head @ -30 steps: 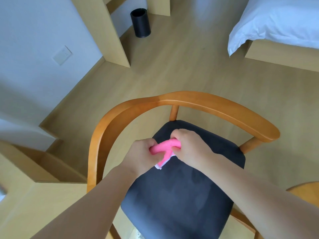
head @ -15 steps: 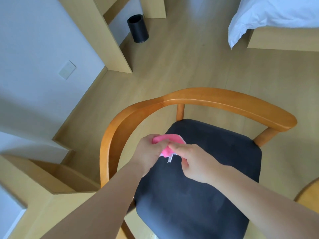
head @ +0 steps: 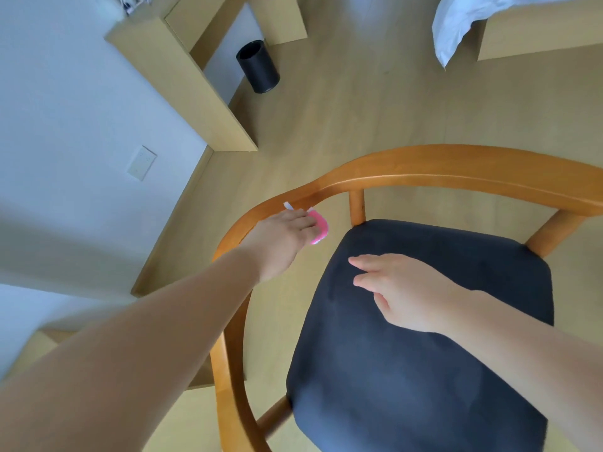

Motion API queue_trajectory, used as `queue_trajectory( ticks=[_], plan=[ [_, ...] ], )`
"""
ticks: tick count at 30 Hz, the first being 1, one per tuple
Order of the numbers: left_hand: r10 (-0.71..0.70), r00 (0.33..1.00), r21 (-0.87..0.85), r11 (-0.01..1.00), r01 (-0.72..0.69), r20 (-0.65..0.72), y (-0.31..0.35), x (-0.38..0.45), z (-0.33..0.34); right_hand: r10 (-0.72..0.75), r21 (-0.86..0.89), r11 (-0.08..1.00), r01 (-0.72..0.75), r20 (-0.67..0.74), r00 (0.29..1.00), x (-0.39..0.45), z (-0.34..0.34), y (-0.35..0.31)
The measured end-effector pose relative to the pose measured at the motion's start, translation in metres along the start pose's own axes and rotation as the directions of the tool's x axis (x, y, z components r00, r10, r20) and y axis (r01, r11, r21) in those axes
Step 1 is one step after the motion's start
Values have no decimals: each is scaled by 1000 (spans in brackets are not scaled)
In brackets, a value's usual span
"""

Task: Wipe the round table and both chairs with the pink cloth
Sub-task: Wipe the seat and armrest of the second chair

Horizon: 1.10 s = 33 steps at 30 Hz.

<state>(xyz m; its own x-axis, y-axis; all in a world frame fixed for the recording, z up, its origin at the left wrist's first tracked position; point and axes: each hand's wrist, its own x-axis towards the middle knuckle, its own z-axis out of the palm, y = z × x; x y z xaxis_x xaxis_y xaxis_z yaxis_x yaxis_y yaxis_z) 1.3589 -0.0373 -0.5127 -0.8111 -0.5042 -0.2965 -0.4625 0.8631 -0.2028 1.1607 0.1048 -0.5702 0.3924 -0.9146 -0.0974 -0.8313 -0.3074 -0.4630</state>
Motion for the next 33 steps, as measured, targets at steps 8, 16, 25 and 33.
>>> queue_trajectory(
  ticks=[8, 16, 25, 33],
  plan=[
    [3, 961, 422, 898, -124, 276, -23, 28, 7, -50, 11, 999, 50, 1, 999, 11, 7, 3],
    [-32, 927, 460, 874, -155, 373, -35, 5, 13, -89, 13, 996, 89, -17, 996, 25, 6, -6],
    [79, 805, 134, 972, -193, 588, -20, -86, 30, -145, 23, 989, 145, -26, 989, 28, 21, -26],
    [315, 663, -107, 936, -335, 679, 16, -137, 45, -229, 22, 973, 229, -12, 973, 45, 31, -64]
  ],
)
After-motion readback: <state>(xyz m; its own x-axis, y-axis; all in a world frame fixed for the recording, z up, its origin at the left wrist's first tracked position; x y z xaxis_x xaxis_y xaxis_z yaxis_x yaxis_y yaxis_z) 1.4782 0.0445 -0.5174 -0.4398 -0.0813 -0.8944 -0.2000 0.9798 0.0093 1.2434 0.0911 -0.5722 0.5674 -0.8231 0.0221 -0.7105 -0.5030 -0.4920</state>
